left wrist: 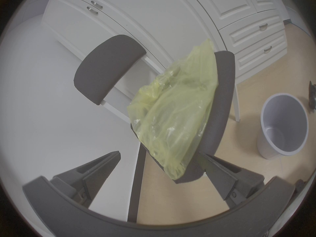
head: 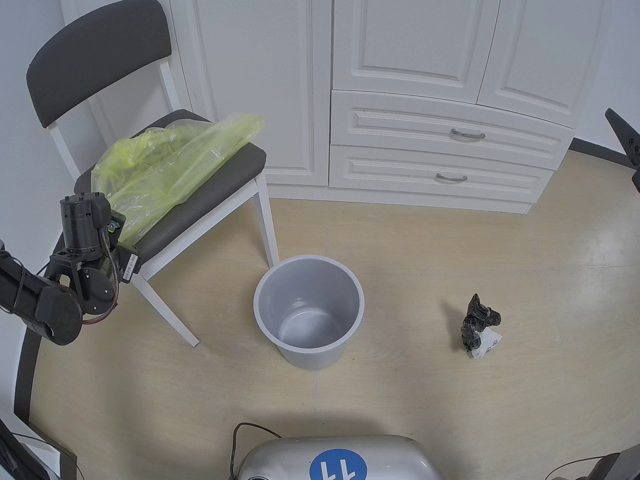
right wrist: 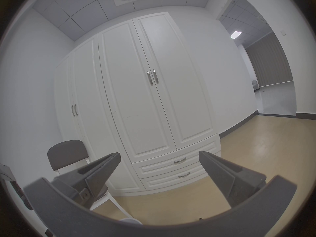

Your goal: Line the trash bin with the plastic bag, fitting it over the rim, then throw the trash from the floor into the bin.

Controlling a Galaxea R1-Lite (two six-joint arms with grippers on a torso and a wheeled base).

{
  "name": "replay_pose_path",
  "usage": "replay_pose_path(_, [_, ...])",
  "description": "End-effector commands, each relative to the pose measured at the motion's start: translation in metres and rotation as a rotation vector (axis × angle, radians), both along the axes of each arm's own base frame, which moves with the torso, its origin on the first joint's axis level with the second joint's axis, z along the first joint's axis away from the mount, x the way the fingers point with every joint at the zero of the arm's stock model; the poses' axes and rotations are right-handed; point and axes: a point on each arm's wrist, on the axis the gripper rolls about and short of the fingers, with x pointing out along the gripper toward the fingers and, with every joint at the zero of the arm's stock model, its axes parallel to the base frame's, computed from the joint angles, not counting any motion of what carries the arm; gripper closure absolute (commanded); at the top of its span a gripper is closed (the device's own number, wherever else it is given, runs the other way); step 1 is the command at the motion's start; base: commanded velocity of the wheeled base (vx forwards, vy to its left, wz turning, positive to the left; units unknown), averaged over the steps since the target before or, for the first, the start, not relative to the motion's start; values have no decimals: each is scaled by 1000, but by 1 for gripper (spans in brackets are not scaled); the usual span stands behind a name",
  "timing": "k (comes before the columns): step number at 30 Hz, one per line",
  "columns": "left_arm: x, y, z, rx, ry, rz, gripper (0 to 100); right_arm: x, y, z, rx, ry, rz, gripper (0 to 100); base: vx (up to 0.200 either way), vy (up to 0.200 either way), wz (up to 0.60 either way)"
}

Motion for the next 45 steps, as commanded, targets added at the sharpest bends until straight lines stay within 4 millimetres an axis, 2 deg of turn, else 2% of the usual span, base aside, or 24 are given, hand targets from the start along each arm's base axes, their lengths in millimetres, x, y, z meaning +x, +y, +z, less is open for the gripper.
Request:
replay_pose_path(1, [0,3,13,-5,-47,11,0,-2,-1,3,7,-14,0,0,0,0,0])
replay_pose_path(10, [4,18,12,31,-22,47,0,-2,-2,5,11,-18,-7,0,0,0,0])
replay_pose_path(23, [11,18,2,70,28,38,0,0,-1,3,10,-12,-4,0,0,0,0])
replay_pose_path(26, [15,18,-2,85,46,37,0,0,-1,3,10,-12,-4,0,0,0,0])
replay_pose_path(29, [29,23,-5,96,49,51,0,0,-1,4,10,-12,-4,0,0,0,0])
replay_pose_path(30, [38,23,-3,94,33,55,0,0,-2,4,10,-13,-6,0,0,0,0])
replay_pose_path(33, [49,23,6,89,-14,57,0,-1,-2,4,12,-16,-6,0,0,0,0])
replay_pose_path(38, [53,22,19,101,-53,56,0,-1,-2,4,12,-16,-6,0,0,0,0])
replay_pose_path(45, [59,22,53,104,-235,58,0,-1,-2,4,7,-16,6,0,0,0,0])
